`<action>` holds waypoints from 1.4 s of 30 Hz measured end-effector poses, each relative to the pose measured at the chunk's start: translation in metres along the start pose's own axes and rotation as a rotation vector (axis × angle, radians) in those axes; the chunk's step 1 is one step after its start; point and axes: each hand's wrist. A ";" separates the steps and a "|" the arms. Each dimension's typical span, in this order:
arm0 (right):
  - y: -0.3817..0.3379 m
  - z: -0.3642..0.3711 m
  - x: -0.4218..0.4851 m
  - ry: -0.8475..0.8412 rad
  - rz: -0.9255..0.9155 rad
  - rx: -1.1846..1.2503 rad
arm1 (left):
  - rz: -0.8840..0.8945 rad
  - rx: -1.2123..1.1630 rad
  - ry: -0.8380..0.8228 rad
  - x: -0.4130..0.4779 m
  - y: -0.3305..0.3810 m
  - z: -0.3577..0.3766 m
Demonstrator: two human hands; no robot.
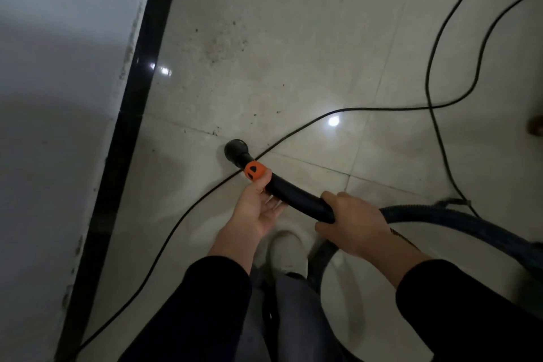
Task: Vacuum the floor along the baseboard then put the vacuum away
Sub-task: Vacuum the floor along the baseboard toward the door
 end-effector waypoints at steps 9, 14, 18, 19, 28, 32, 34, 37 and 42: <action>0.022 0.005 0.002 0.031 0.004 0.046 | 0.014 0.048 -0.013 0.009 -0.010 0.015; 0.032 0.003 -0.004 0.059 0.037 0.058 | -0.003 0.076 -0.018 0.012 -0.017 0.028; 0.042 0.002 -0.005 0.080 0.071 0.064 | -0.015 0.101 -0.032 0.015 -0.021 0.041; 0.044 0.002 -0.006 0.085 0.075 0.068 | -0.019 0.108 -0.036 0.016 -0.022 0.044; 0.064 -0.001 -0.001 0.162 0.053 0.104 | -0.008 0.212 -0.057 0.027 -0.028 0.071; 0.071 0.000 0.003 0.252 0.018 0.130 | 0.015 0.258 -0.086 0.034 -0.024 0.082; 0.072 0.000 0.005 0.306 -0.015 0.154 | 0.025 0.271 -0.099 0.036 -0.022 0.087; 0.074 0.001 0.011 0.361 -0.049 0.150 | 0.039 0.284 -0.106 0.039 -0.019 0.094; 0.072 -0.003 0.018 0.402 -0.073 0.146 | 0.050 0.281 -0.105 0.042 -0.012 0.099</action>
Point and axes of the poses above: each hand's wrist, its own x-axis towards the middle knuckle, its own z-axis out of the palm, y = z × x, and after that the axes turned 1 degree about -z, right-handed
